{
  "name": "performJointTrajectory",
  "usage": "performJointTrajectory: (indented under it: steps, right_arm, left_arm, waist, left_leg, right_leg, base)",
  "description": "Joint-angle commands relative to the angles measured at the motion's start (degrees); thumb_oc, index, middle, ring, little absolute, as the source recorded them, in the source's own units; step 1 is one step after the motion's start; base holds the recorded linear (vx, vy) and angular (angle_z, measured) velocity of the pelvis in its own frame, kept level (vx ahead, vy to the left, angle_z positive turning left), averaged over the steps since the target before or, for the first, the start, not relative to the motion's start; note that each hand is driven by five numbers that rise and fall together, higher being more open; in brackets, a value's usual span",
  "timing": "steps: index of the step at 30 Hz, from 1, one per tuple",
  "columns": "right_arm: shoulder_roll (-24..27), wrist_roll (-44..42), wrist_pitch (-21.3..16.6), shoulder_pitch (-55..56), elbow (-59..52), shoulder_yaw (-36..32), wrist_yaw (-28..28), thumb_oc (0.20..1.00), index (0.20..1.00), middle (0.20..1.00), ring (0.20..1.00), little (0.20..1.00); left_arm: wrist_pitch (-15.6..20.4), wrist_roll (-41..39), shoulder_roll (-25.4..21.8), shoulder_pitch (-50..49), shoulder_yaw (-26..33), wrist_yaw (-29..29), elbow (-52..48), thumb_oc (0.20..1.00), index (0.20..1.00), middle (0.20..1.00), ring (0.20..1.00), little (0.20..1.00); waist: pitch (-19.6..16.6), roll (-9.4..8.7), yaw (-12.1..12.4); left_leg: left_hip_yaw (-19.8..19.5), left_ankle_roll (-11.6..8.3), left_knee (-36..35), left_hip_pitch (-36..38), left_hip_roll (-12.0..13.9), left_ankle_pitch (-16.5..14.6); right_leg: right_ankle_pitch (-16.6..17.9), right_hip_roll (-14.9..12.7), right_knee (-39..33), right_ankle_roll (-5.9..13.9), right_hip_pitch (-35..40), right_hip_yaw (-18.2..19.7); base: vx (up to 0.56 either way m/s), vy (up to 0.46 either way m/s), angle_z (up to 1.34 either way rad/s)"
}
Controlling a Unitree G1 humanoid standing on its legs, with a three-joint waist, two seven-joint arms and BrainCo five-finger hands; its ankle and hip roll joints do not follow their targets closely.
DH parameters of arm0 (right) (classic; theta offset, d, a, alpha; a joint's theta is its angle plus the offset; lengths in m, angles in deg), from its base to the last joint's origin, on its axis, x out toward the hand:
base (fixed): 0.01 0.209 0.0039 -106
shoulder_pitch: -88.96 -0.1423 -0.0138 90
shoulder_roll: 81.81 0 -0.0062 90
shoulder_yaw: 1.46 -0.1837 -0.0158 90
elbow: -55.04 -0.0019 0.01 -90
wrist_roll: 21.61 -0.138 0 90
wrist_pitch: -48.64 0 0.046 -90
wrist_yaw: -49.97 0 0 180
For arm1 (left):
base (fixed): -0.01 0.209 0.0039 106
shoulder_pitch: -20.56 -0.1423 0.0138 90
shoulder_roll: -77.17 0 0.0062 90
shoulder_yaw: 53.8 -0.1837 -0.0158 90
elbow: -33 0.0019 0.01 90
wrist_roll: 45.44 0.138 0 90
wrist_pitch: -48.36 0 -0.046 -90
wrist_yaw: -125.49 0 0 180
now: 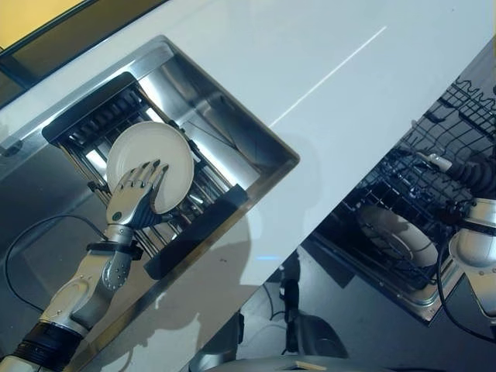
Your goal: Pick up plates and place into dishwasher.
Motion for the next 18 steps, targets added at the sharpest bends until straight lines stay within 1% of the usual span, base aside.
performJointTrajectory:
  steps: [1, 4, 5, 6, 7, 8, 9, 10, 11, 18]
  right_arm:
    - [1.2, 2.0, -2.0, -4.1, -3.5, -0.9, 1.9, 1.0, 1.0, 1.0, 1.0, 1.0]
    - [0.0, 2.8, -2.1, -4.5, -3.5, -0.6, 1.7, 1.0, 1.0, 1.0, 1.0, 1.0]
    - [-0.5, 3.2, -2.1, -5.0, -3.2, -0.2, 1.6, 1.0, 1.0, 1.0, 1.0, 1.0]
    - [-0.7, 3.4, -2.0, -5.3, -3.1, 0.0, 1.7, 1.0, 1.0, 1.0, 1.0, 1.0]
    - [-1.0, 3.6, -1.7, -5.7, -3.1, 0.2, 1.5, 1.0, 1.0, 1.0, 1.0, 1.0]
    - [-1.3, 3.8, -1.6, -5.7, -3.1, 0.2, 1.6, 1.0, 1.0, 1.0, 1.0, 1.0]
    - [-1.6, 3.9, -1.6, -5.8, -3.0, 0.2, 1.6, 1.0, 1.0, 1.0, 1.0, 1.0]
    - [-1.8, 4.0, -1.6, -5.8, -3.0, 0.2, 1.6, 1.0, 1.0, 1.0, 1.0, 1.0]
    - [-2.2, 4.3, -1.6, -5.7, -3.0, 0.3, 1.5, 1.0, 1.0, 1.0, 1.0, 1.0]
    - [-3.2, 4.9, -2.1, -5.4, -2.3, -0.2, 0.0, 1.0, 1.0, 1.0, 1.0, 1.0]
  left_arm:
    - [-3.2, -1.1, 5.4, 1.4, -5.2, -4.8, 8.8, 1.0, 1.0, 1.0, 1.0, 1.0]
    - [-6.0, -1.7, 7.6, 2.5, -4.4, -9.3, 12.2, 1.0, 1.0, 1.0, 1.0, 1.0]
    - [-6.9, -1.5, 8.8, 3.2, -4.1, -11.3, 13.6, 0.702, 0.702, 0.702, 0.702, 0.702]
    - [-7.4, -1.3, 9.3, 3.7, -3.8, -11.8, 14.1, 0.57, 0.57, 0.57, 0.57, 0.57]
    - [-8.3, -1.4, 9.8, 4.1, -3.4, -13.1, 14.7, 0.501, 0.501, 0.501, 0.501, 0.501]
    - [-8.5, -1.1, 10.2, 4.1, -3.0, -13.6, 15.0, 0.47, 0.47, 0.47, 0.47, 0.47]
    - [-9.1, -1.0, 10.8, 4.2, -2.4, -15.0, 15.7, 0.388, 0.388, 0.388, 0.388, 0.388]
    - [-9.6, -1.0, 11.2, 4.4, -1.9, -16.3, 16.5, 0.247, 0.247, 0.247, 0.247, 0.247]
    - [-9.8, -1.0, 11.7, 4.4, -1.1, -17.5, 17.5, 0.2, 0.2, 0.2, 0.2, 0.2]
    - [-11.9, -1.6, 13.1, 4.7, 1.8, -22.3, 21.5, 0.2, 0.2, 0.2, 0.2, 0.2]
  waist:
    - [0.5, -0.68, -3.1]
    - [0.5, -0.87, -3.1]
    - [0.4, -1.0, -3.0]
    - [0.3, -1.06, -2.9]
    - [0.2, -1.17, -2.8]
    - [0.1, -1.23, -2.8]
    - [-0.1, -1.31, -2.7]
    - [-0.3, -1.36, -2.7]
    - [-0.6, -1.45, -2.6]
    - [-1.5, -1.56, -3.0]
  left_leg:
    - [0.5, 0.56, 4.6, -3.6, 0.2, -3.5]
    - [0.3, 0.51, 4.7, -3.9, 0.0, -3.5]
    - [0.2, 0.48, 4.7, -4.0, -0.1, -3.5]
    - [0.1, 0.49, 4.7, -4.0, -0.1, -3.5]
    - [0.1, 0.44, 4.7, -4.0, -0.2, -3.5]
    - [0.0, 0.43, 4.7, -4.0, -0.2, -3.5]
    - [-0.1, 0.39, 4.7, -4.1, -0.2, -3.5]
    - [-0.1, 0.37, 4.7, -4.0, -0.3, -3.5]
    - [-0.1, 0.32, 4.7, -3.9, -0.3, -3.5]
    - [-0.1, 0.16, 5.2, -3.7, -0.3, -3.7]
  right_leg:
    - [-2.6, -1.4, 7.7, 4.39, -4.9, 1.5]
    - [-2.7, -1.4, 7.8, 4.11, -5.1, 1.6]
    - [-2.7, -1.3, 7.9, 3.99, -5.2, 1.7]
    - [-2.8, -1.3, 7.8, 3.91, -5.2, 1.6]
    - [-2.8, -1.3, 7.8, 3.82, -5.2, 1.6]
    - [-2.8, -1.3, 7.8, 3.77, -5.1, 1.6]
    - [-2.8, -1.3, 7.7, 3.7, -5.1, 1.6]
    - [-2.7, -1.3, 7.7, 3.67, -5.1, 1.5]
    - [-2.8, -1.3, 7.7, 3.61, -5.0, 1.5]
    - [-2.9, -1.5, 8.2, 3.32, -5.0, 1.6]
  base:
    - [-0.01, -0.001, -0.05]
    - [-0.01, -0.002, -0.05]
    - [0.0, 0.0, 0.0]
    - [0.0, 0.0, 0.0]
    - [0.0, 0.0, 0.0]
    - [0.0, 0.0, 0.0]
    - [0.0, 0.0, 0.0]
    - [0.0, 0.0, 0.0]
    - [0.04, 0.003, 0.0]
    - [0.03, 0.011, 0.0]
